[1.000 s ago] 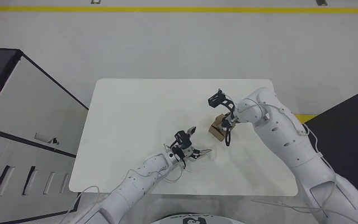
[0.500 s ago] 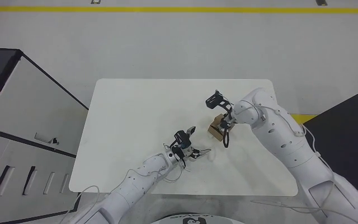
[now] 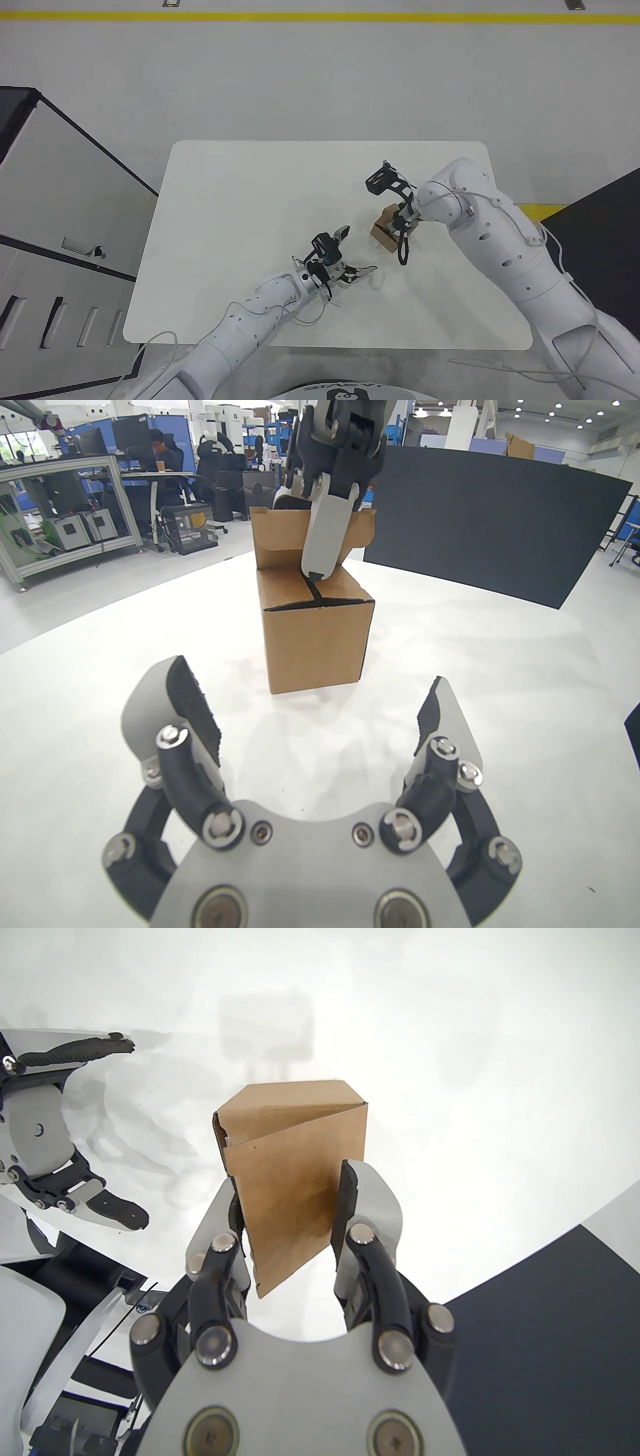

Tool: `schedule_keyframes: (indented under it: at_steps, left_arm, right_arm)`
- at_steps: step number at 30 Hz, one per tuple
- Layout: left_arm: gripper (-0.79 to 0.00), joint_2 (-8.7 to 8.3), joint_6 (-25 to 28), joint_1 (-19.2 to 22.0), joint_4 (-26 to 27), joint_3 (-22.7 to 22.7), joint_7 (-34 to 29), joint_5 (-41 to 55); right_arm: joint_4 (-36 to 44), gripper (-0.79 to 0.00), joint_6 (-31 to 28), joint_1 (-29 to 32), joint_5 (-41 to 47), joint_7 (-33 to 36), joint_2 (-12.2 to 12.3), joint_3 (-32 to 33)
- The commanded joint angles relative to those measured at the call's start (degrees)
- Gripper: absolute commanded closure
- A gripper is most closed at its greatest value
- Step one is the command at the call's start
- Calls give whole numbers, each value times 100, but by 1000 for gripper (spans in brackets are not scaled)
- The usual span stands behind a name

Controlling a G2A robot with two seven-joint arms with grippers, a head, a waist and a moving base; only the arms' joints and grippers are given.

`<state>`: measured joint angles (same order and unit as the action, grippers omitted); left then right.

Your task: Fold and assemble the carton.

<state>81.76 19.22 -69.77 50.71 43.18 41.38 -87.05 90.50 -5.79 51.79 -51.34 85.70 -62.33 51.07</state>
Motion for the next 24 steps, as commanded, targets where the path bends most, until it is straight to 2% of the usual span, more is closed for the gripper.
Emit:
schedule_keyframes:
  at_steps: [1,15,24]
  left_arm:
    - [-785,0,7,1,1,-4,-1,-7]
    - [-785,7,5,5,7,-20,-13,-7]
    - [-785,11,-34,-14,1,-10,-52,35]
  right_arm:
    - [29,-379,-23,11,-18,-4,4,5]
    - [245,-351,-130,113,67,23,38,119]
    - [256,-400,-191,154,435,19,56,254]
